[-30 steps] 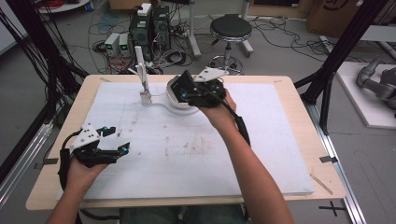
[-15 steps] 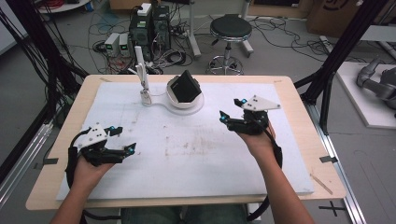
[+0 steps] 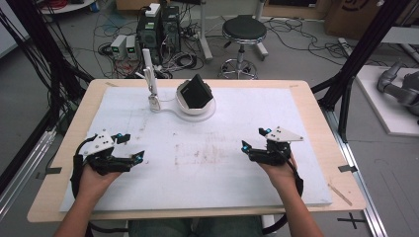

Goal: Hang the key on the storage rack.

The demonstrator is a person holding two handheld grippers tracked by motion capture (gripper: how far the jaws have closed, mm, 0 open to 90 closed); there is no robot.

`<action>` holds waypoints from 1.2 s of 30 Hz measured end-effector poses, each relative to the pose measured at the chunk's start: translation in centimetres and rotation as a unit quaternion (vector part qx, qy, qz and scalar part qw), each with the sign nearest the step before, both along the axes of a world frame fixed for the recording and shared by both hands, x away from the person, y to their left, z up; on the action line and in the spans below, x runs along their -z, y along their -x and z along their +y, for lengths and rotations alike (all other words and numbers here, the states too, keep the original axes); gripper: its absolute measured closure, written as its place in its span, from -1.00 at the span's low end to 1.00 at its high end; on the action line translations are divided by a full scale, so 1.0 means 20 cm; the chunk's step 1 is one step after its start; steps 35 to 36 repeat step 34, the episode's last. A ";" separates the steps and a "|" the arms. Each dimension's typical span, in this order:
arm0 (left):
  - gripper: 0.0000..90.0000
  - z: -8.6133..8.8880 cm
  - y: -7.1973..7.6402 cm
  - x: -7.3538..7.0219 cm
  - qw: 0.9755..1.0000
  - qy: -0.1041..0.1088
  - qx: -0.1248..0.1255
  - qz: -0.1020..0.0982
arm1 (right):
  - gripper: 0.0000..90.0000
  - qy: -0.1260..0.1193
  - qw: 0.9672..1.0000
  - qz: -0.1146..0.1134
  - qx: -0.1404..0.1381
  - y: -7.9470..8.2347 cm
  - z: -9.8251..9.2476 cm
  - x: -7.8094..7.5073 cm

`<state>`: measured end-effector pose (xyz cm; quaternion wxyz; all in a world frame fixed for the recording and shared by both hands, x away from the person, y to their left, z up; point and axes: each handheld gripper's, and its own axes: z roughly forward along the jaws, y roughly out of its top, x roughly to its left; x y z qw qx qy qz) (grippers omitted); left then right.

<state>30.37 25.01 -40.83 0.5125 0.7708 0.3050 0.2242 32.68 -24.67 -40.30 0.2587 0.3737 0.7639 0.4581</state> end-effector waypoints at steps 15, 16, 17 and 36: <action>-0.58 0.00 0.00 0.00 1.000 0.005 -0.001 0.000 | -0.52 -0.004 1.000 0.004 0.011 0.00 -0.03 0.01; -0.58 0.00 0.00 0.00 1.000 0.005 -0.002 -0.001 | -0.52 -0.005 1.000 0.005 0.012 0.00 -0.03 0.01; -0.58 0.00 0.00 0.00 1.000 0.005 -0.004 -0.001 | -0.52 -0.006 1.000 0.006 0.012 0.00 -0.03 0.01; -0.58 -0.01 -0.01 0.00 1.000 0.005 -0.001 0.002 | -0.52 -0.008 1.000 0.008 0.021 -0.01 -0.07 0.02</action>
